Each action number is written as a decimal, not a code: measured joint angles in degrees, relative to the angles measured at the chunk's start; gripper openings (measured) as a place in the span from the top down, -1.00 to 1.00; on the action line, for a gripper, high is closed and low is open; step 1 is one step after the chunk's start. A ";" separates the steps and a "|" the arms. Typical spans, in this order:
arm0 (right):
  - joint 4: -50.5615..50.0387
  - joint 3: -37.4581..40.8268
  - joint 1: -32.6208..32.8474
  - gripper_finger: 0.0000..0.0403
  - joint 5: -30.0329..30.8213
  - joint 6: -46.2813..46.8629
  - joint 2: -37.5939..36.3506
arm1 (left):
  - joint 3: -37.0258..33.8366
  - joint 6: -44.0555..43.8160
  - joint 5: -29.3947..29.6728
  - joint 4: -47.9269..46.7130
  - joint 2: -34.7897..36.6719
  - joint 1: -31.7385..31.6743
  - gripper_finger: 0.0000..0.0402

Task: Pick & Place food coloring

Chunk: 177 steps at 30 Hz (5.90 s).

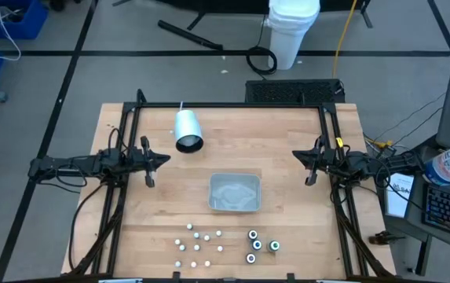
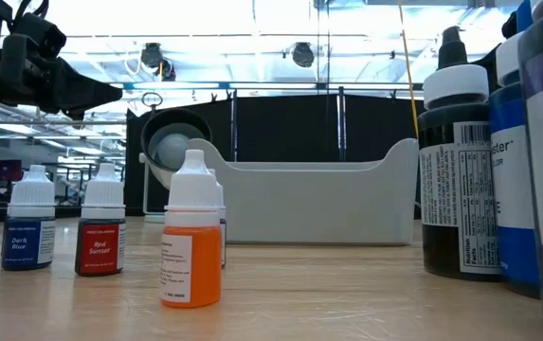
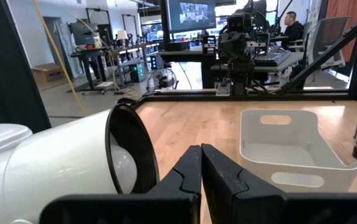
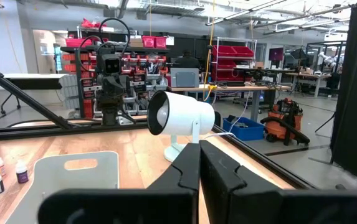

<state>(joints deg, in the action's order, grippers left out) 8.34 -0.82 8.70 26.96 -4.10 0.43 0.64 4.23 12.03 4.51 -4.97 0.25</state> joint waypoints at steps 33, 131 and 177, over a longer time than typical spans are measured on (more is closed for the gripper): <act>0.01 0.01 0.00 1.00 0.00 0.00 0.00 | -0.02 0.00 -0.02 0.00 -0.02 -0.02 0.90; 33.01 -15.05 59.92 -0.15 32.73 39.94 79.11 | 0.00 9.05 6.12 6.58 -0.02 -0.02 0.90; 34.86 -28.20 52.03 -0.40 19.36 34.86 96.30 | -0.02 9.61 6.12 5.58 -0.01 -0.01 0.90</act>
<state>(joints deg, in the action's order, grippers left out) 43.20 -29.02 60.73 46.32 30.76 96.73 0.62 13.84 18.15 10.09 -4.98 0.24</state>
